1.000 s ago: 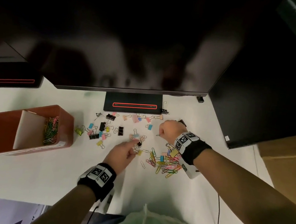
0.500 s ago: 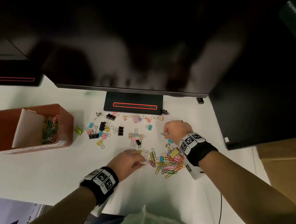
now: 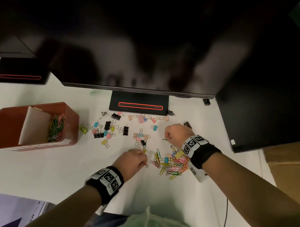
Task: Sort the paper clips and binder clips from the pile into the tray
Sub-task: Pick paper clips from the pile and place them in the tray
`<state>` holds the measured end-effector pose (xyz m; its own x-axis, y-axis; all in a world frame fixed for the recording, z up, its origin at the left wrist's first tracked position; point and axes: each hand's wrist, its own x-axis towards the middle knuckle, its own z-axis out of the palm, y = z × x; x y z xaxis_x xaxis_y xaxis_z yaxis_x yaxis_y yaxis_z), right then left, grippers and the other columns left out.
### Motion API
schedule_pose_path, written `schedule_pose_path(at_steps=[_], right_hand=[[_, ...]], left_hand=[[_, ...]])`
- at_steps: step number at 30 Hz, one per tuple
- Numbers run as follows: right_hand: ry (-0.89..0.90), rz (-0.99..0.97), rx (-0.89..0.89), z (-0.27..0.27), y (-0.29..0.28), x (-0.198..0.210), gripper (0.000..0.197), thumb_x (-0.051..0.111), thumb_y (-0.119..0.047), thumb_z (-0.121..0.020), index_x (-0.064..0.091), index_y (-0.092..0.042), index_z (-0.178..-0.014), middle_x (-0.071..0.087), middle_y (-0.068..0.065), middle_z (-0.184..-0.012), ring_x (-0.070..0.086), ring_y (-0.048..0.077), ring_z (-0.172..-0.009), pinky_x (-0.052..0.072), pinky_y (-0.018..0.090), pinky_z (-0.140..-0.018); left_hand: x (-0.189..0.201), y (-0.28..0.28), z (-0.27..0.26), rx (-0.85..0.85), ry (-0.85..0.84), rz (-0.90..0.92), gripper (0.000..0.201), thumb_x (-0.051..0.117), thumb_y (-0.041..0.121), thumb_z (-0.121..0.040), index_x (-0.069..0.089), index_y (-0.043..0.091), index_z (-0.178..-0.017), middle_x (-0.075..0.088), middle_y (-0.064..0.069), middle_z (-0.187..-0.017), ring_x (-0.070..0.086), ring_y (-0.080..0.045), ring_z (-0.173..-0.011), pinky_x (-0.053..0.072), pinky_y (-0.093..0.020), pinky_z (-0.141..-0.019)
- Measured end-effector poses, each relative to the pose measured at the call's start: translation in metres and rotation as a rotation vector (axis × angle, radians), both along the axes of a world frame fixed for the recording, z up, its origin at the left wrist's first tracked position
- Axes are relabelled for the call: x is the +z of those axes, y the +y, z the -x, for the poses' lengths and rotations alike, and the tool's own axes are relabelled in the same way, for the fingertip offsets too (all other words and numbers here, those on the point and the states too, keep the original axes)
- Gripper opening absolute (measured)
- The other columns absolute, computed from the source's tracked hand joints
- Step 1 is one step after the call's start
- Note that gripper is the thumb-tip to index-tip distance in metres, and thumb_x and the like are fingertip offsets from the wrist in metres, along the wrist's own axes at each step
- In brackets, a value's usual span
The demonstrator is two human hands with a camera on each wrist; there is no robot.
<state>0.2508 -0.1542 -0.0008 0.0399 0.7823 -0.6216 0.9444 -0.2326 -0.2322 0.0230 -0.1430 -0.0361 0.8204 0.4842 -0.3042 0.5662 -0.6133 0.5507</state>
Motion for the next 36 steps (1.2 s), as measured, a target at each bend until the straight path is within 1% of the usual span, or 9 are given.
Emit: schedule_pose_path(at_steps=[3,7,10,12,16,22,27,32,36], right_hand=[[0.004,0.015,-0.02,0.002,0.001,0.0,0.027,0.05,-0.012,-0.091,0.06,-0.015,-0.116,0.063,0.004,-0.117,0.058,0.023,-0.105,0.05,0.031,-0.086],[-0.078,0.081,0.016,0.006,0.004,-0.004,0.027,0.055,-0.018,-0.089,0.063,-0.011,-0.114,0.065,0.007,-0.114,0.061,0.025,-0.102,0.053,0.035,-0.088],[-0.124,0.053,0.034,0.008,0.002,-0.001,0.025,0.054,-0.019,-0.09,0.064,-0.01,-0.11,0.066,0.007,-0.11,0.062,0.025,-0.099,0.055,0.037,-0.085],[-0.084,-0.006,0.004,0.007,-0.001,0.005,0.024,0.048,-0.015,-0.092,0.063,-0.011,-0.111,0.064,0.007,-0.111,0.061,0.024,-0.099,0.054,0.036,-0.086],[0.118,-0.091,-0.024,0.012,-0.014,0.016,0.02,0.051,-0.013,-0.092,0.06,-0.014,-0.109,0.064,0.005,-0.109,0.059,0.023,-0.099,0.052,0.033,-0.087],[0.193,-0.082,0.079,0.038,-0.017,0.011,0.035,0.05,-0.011,-0.092,0.055,-0.022,-0.124,0.064,0.004,-0.106,0.058,0.022,-0.098,0.051,0.036,-0.087],[0.205,-0.081,0.08,0.055,-0.006,0.0,0.044,0.048,-0.006,-0.091,0.052,-0.024,-0.13,0.061,0.008,-0.112,0.058,0.026,-0.1,0.049,0.033,-0.083],[0.21,-0.1,0.028,0.059,-0.005,-0.007,0.027,0.052,-0.013,-0.092,0.063,-0.02,-0.115,0.06,0.006,-0.117,0.058,0.025,-0.106,0.049,0.033,-0.092],[0.184,-0.081,0.014,0.059,-0.007,-0.006,0.025,0.05,-0.013,-0.093,0.064,-0.016,-0.114,0.059,0.008,-0.119,0.057,0.026,-0.107,0.048,0.032,-0.092]], left_hand=[[0.0,-0.003,0.003,0.011,-0.015,0.005,0.012,0.052,0.011,-0.087,0.062,0.01,-0.094,0.062,-0.007,-0.091,0.053,-0.019,-0.084,0.04,-0.023,-0.072],[-0.002,-0.005,0.006,0.068,-0.043,0.063,0.017,0.053,0.012,-0.089,0.065,0.013,-0.1,0.064,-0.004,-0.099,0.056,-0.016,-0.093,0.046,-0.025,-0.082],[-0.003,-0.004,0.009,0.093,-0.046,0.086,0.015,0.055,0.01,-0.088,0.066,0.011,-0.098,0.063,-0.004,-0.096,0.053,-0.012,-0.082,0.044,-0.02,-0.077],[-0.003,-0.004,0.012,0.115,-0.053,0.095,0.014,0.057,0.011,-0.087,0.066,0.01,-0.097,0.059,-0.002,-0.091,0.048,-0.007,-0.075,0.039,-0.015,-0.073],[-0.002,-0.007,0.009,0.2,-0.093,0.123,0.012,0.059,0.01,-0.085,0.066,0.013,-0.095,0.053,0.005,-0.082,0.045,0.001,-0.063,0.04,-0.017,-0.07],[0.006,-0.009,-0.004,0.274,-0.07,0.168,0.048,0.057,0.008,-0.084,0.049,0.023,-0.129,0.056,0.002,-0.08,0.05,-0.012,-0.068,0.05,-0.028,-0.077],[0.005,-0.002,0.01,0.296,-0.016,0.147,0.057,0.057,0.008,-0.084,0.042,0.026,-0.136,0.056,0.003,-0.076,0.051,-0.01,-0.067,0.049,-0.025,-0.075],[0.011,0.002,0.021,0.264,-0.019,0.151,0.072,0.056,0.008,-0.085,0.022,0.035,-0.143,0.057,-0.001,-0.078,0.055,-0.012,-0.073,0.048,-0.023,-0.078],[0.011,0.006,0.018,0.275,0.03,0.129,0.069,0.055,0.01,-0.086,0.023,0.029,-0.144,0.061,-0.003,-0.083,0.057,-0.014,-0.079,0.049,-0.025,-0.082]])
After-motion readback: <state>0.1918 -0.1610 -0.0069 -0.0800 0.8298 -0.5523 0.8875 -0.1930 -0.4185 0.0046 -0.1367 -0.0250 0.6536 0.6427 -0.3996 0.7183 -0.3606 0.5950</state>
